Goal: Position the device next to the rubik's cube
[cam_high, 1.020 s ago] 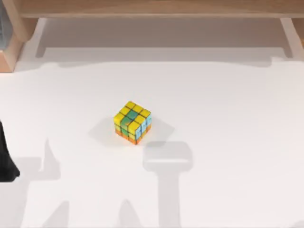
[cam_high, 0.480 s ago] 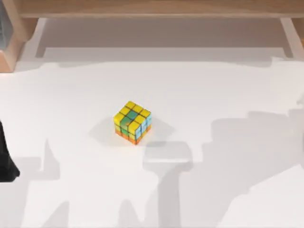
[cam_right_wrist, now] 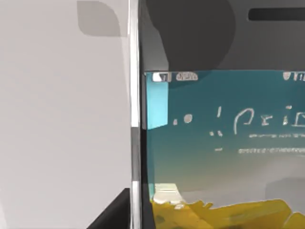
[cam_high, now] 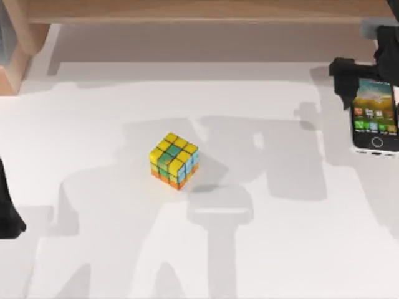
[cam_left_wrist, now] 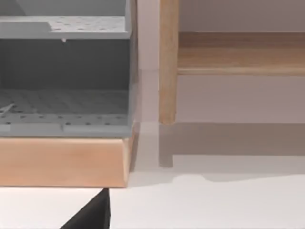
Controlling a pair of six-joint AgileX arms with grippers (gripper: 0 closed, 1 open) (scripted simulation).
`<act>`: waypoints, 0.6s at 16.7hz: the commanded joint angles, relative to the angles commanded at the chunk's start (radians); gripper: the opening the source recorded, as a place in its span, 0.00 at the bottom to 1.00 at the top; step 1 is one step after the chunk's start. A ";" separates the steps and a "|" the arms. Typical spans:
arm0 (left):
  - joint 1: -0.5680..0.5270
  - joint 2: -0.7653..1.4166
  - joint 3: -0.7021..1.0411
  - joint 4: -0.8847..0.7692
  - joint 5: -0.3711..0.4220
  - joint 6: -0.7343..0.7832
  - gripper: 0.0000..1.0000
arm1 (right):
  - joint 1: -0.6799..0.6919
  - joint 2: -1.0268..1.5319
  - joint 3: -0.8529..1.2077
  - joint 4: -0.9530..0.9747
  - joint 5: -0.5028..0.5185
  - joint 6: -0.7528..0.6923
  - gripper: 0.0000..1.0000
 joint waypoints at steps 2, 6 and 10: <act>0.000 0.000 0.000 0.000 0.000 0.000 1.00 | 0.092 0.063 0.075 -0.042 0.004 0.068 0.00; 0.000 0.000 0.000 0.000 0.000 0.000 1.00 | 0.244 0.176 0.204 -0.112 0.012 0.178 0.00; 0.000 0.000 0.000 0.000 0.000 0.000 1.00 | 0.335 0.251 0.284 -0.155 0.018 0.245 0.00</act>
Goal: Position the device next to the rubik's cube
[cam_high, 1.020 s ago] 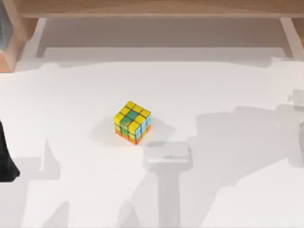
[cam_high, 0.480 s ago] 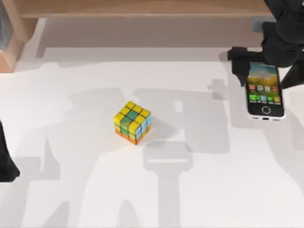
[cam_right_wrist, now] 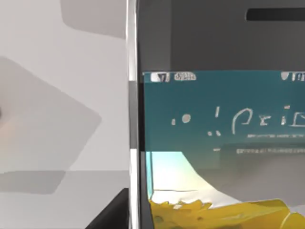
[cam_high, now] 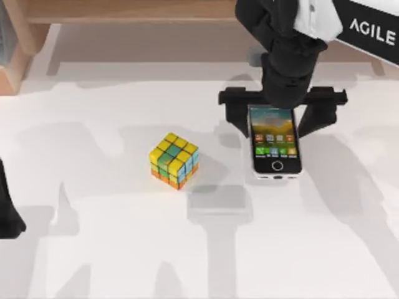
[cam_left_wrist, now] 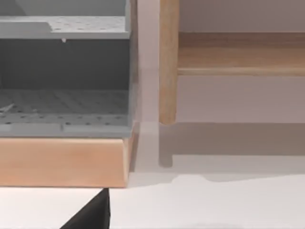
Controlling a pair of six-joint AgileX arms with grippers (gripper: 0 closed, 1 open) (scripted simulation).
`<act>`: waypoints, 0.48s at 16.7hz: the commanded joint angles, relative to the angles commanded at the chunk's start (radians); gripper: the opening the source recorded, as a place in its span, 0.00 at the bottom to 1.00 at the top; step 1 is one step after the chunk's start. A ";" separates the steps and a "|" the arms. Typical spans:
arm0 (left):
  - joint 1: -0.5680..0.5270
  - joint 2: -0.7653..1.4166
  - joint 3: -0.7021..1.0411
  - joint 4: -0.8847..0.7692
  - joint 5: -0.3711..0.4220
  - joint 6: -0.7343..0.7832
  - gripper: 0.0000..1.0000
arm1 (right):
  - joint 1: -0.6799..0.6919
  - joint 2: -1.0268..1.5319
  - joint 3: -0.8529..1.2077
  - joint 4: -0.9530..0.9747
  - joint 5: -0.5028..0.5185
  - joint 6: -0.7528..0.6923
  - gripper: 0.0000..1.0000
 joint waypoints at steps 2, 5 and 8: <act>0.000 0.000 0.000 0.000 0.000 0.000 1.00 | 0.018 0.016 0.017 -0.009 0.001 0.014 0.00; 0.000 0.000 0.000 0.000 0.000 0.000 1.00 | 0.020 0.017 0.018 -0.009 0.001 0.015 0.00; 0.000 0.000 0.000 0.000 0.000 0.000 1.00 | 0.016 0.014 0.016 -0.007 0.000 0.016 0.00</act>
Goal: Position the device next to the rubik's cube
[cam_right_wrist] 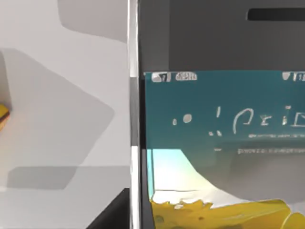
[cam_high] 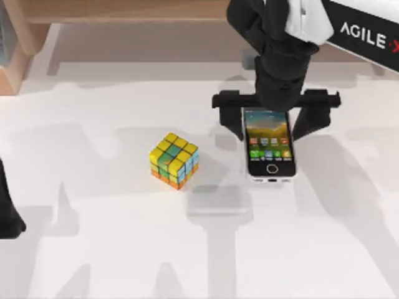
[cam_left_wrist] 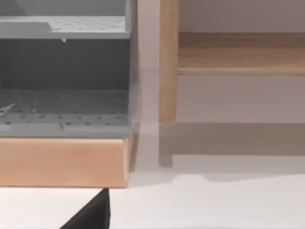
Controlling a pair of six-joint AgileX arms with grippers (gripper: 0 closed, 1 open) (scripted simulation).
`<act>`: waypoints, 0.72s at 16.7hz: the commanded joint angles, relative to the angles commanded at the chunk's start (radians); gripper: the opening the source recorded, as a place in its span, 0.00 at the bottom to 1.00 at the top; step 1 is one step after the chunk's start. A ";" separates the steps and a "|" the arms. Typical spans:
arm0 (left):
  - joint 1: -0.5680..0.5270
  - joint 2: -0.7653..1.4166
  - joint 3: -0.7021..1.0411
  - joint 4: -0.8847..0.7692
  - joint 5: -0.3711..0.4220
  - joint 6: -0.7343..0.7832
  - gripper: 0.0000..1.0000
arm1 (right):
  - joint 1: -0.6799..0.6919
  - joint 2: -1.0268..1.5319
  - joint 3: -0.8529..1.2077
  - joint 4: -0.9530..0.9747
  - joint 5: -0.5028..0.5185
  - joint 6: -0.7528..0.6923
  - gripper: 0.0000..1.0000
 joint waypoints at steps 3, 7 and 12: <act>0.000 0.000 0.000 0.000 0.000 0.000 1.00 | 0.007 0.007 -0.006 0.001 -0.026 0.010 0.00; 0.000 0.000 0.000 0.000 0.000 0.000 1.00 | 0.033 0.014 -0.035 0.019 -0.095 0.042 0.00; 0.000 0.000 0.000 0.000 0.000 0.000 1.00 | 0.060 -0.010 -0.097 0.076 -0.135 0.069 0.00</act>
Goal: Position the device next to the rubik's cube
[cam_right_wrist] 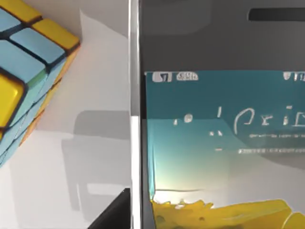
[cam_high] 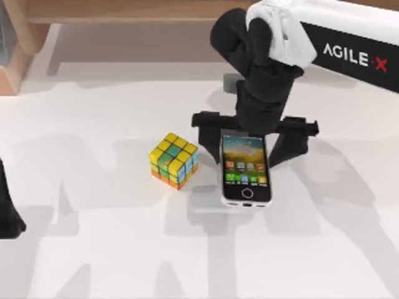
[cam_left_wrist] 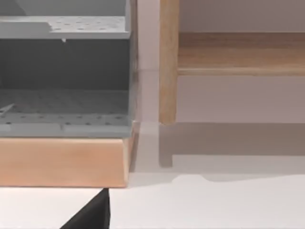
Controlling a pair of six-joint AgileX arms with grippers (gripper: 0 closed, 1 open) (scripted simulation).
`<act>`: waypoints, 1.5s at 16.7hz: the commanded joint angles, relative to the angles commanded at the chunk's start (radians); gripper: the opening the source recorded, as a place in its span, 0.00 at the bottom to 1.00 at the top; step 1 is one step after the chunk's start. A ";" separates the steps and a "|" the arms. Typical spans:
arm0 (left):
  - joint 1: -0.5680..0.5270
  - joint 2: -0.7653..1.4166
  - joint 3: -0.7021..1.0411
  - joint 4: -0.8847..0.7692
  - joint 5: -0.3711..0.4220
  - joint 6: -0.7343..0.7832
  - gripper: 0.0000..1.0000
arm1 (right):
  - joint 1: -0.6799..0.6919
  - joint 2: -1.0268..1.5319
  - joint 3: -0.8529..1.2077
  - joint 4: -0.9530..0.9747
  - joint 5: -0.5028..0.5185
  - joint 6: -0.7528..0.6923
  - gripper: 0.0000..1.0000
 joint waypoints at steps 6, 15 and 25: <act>0.000 0.000 0.000 0.000 0.000 0.000 1.00 | -0.004 -0.015 -0.049 0.077 0.034 -0.006 0.00; 0.000 0.000 0.000 0.000 0.000 0.000 1.00 | -0.054 0.053 -0.054 0.115 0.138 -0.068 0.00; 0.000 0.000 0.000 0.000 0.000 0.000 1.00 | -0.054 0.053 -0.054 0.115 0.138 -0.068 0.53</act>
